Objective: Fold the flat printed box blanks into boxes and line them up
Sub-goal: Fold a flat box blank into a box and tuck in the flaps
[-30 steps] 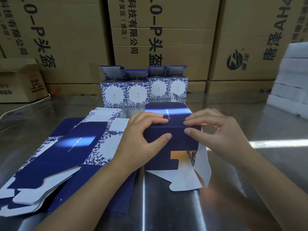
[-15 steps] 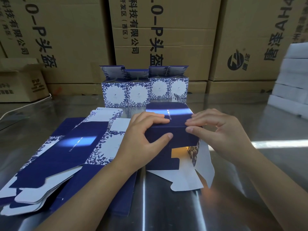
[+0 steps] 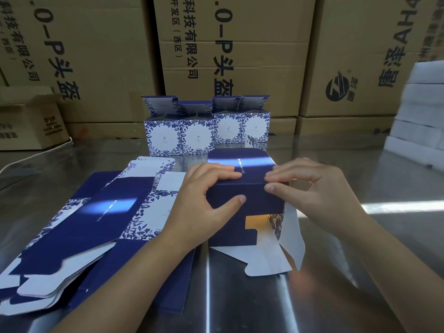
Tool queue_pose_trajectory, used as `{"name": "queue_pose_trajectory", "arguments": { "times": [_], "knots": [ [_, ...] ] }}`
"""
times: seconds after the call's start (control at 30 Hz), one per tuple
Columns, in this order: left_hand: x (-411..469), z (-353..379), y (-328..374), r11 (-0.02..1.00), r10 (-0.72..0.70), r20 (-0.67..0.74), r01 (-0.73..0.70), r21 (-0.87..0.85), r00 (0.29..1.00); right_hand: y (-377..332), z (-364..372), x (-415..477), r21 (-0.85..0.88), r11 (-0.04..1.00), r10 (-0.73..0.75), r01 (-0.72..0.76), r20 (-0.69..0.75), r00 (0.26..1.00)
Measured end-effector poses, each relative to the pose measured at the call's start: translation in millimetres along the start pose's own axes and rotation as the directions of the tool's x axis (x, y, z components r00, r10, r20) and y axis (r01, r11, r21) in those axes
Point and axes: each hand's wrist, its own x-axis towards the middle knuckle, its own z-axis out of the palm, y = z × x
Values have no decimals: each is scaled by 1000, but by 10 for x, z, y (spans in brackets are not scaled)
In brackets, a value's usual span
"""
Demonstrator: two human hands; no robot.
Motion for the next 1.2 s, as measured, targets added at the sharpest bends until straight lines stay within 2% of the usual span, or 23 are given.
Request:
{"name": "queue_pose_trajectory", "arguments": {
  "times": [0.2, 0.43, 0.8, 1.1, 1.2],
  "knots": [
    [8, -13, 7, 1000, 6, 5, -6, 2, 1000, 31, -1, -10, 33, 999, 33, -34, 36, 999],
    [16, -24, -4, 1000, -7, 8, 7, 3, 1000, 86, -59, -2, 193, 970, 141, -145, 35, 989],
    [16, -16, -9, 1000, -10, 8, 10, 0, 1000, 33, -66, 1, 125, 985, 117, -117, 7, 993],
    [-4, 12, 34, 1000, 10, 27, -9, -16, 1000, -4, 8, -32, -64, 998, 27, -24, 51, 998],
    [-4, 10, 38, 1000, 10, 31, -10, -18, 999, -28, 64, -34, -36, 999, 40, -40, 16, 999]
  ]
}}
